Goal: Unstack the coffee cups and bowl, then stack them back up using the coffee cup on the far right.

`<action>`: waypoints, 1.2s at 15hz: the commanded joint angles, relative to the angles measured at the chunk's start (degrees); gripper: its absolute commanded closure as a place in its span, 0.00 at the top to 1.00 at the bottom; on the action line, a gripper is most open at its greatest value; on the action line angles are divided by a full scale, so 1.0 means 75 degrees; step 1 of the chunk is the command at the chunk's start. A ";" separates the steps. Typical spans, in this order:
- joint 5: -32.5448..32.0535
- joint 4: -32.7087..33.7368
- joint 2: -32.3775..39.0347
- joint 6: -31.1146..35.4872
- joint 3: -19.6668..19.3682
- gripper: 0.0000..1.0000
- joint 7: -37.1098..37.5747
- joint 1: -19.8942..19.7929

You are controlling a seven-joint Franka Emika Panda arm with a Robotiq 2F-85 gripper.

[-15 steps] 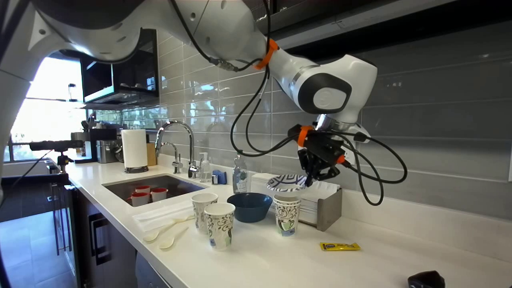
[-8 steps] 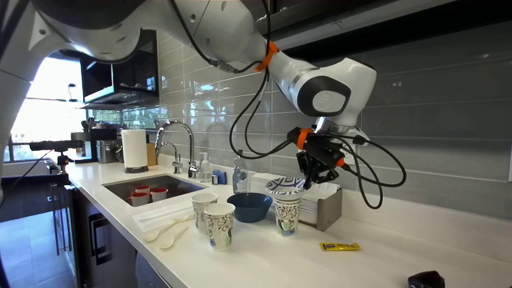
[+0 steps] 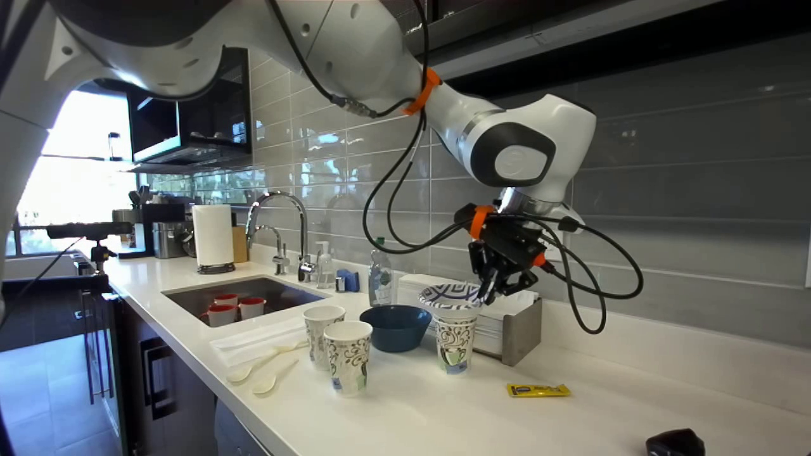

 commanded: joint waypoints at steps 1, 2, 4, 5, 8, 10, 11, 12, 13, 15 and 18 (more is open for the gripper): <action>-0.0027 -0.0125 -0.0155 0.0002 0.0024 0.49 -0.0122 -0.0047; -0.0021 -0.0129 -0.0164 -0.0003 0.0025 0.55 -0.0133 -0.0051; -0.0016 -0.0170 -0.0226 0.0010 0.0021 0.69 -0.0179 -0.0062; 0.0008 -0.0201 -0.0283 -0.0003 0.0022 0.77 -0.0245 -0.0082; 0.0067 -0.0357 -0.0540 -0.0018 0.0007 0.98 -0.0534 -0.0136; 0.0120 -0.0505 -0.0758 -0.0040 -0.0044 1.00 -0.0628 -0.0177; 0.0109 -0.0577 -0.0866 -0.0111 -0.0088 1.00 -0.0619 -0.0191; 0.0142 -0.0743 -0.1028 -0.0042 -0.0137 1.00 -0.0676 -0.0220; 0.0185 -0.0908 -0.1197 -0.0013 -0.0197 1.00 -0.0725 -0.0251; 0.0342 -0.1221 -0.1530 -0.0060 -0.0350 1.00 -0.0867 -0.0331; 0.0501 -0.1803 -0.2106 -0.0004 -0.0655 1.00 -0.1137 -0.0380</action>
